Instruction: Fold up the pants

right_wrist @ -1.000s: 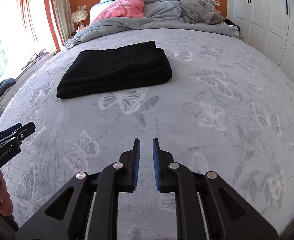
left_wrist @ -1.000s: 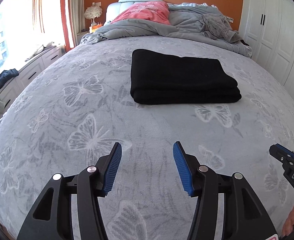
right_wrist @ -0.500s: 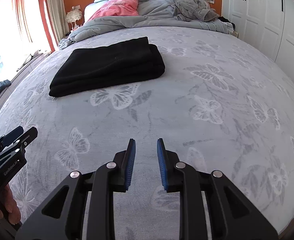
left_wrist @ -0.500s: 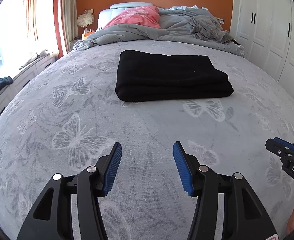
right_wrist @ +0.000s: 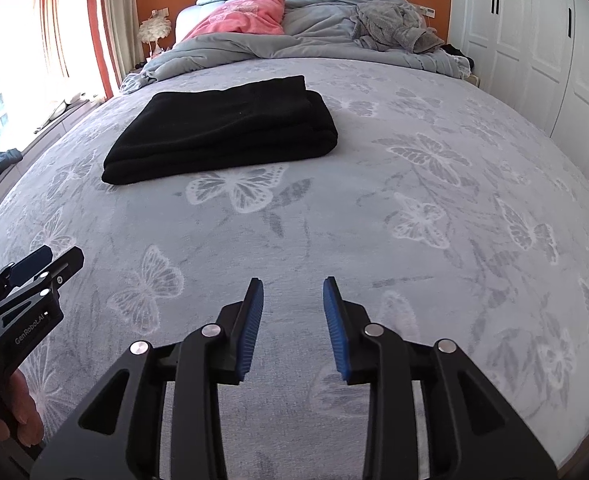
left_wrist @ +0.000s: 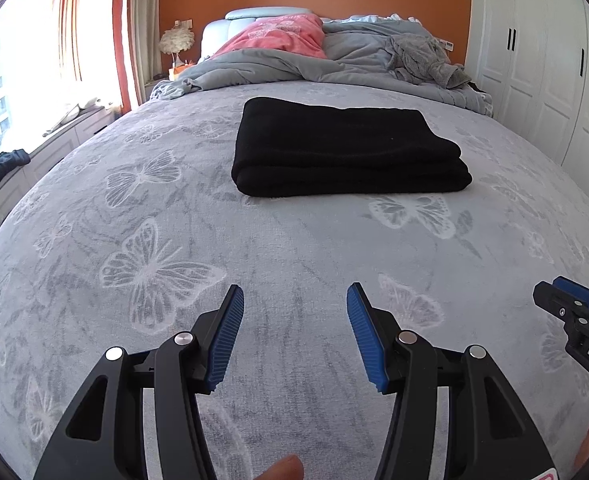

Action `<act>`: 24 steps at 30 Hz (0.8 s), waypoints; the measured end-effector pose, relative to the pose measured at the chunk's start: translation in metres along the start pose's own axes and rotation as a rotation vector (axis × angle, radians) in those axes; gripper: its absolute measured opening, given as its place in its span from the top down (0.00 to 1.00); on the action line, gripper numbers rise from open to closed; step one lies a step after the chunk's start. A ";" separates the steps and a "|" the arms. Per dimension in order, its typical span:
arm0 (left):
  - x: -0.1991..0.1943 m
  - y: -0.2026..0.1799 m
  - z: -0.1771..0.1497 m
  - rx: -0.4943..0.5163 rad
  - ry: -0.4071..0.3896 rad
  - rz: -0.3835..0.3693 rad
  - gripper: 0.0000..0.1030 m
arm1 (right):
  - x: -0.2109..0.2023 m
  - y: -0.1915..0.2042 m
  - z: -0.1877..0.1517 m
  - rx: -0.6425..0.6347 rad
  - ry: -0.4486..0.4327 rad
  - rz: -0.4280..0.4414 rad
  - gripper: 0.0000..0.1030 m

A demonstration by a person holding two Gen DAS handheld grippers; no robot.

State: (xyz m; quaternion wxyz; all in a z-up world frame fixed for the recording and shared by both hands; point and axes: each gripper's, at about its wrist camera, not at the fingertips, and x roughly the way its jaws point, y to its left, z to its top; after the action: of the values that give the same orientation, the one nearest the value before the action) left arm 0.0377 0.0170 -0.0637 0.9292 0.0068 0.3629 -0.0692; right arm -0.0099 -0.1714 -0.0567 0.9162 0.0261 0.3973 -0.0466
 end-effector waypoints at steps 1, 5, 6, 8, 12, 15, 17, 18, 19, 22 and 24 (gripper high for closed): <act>0.000 0.000 0.000 0.002 0.002 0.000 0.49 | 0.000 0.001 -0.001 -0.005 -0.001 0.000 0.71; 0.001 -0.001 -0.001 0.017 0.003 0.001 0.50 | 0.000 0.002 -0.001 -0.005 0.000 0.000 0.71; 0.000 -0.002 -0.002 0.022 0.001 0.001 0.50 | 0.000 0.002 -0.001 -0.006 0.001 0.003 0.71; -0.001 -0.003 -0.002 0.031 -0.005 0.002 0.50 | 0.000 0.002 -0.001 -0.005 0.001 0.002 0.71; -0.002 -0.007 -0.003 0.049 -0.008 -0.001 0.51 | 0.000 0.003 -0.002 -0.007 0.001 0.005 0.71; -0.003 -0.010 -0.003 0.063 -0.012 -0.003 0.51 | 0.001 0.004 -0.002 -0.008 0.002 0.006 0.71; -0.002 -0.011 -0.003 0.070 -0.011 -0.003 0.51 | 0.001 0.005 -0.002 -0.012 0.002 0.007 0.71; -0.002 -0.011 -0.003 0.072 -0.010 -0.004 0.52 | 0.002 0.006 -0.003 -0.014 0.003 0.006 0.71; -0.002 -0.012 -0.003 0.073 -0.008 -0.006 0.52 | 0.002 0.007 -0.003 -0.014 0.004 0.006 0.71; -0.003 -0.011 -0.004 0.066 -0.013 0.008 0.51 | 0.002 0.009 -0.004 -0.016 0.006 0.008 0.71; -0.005 -0.008 -0.006 0.049 -0.033 0.037 0.51 | 0.002 0.009 -0.004 -0.019 0.007 0.007 0.71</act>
State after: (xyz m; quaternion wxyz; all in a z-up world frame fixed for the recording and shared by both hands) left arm 0.0289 0.0099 -0.0638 0.9357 0.0353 0.3456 -0.0610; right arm -0.0103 -0.1623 -0.0609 0.9152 0.0190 0.4006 -0.0398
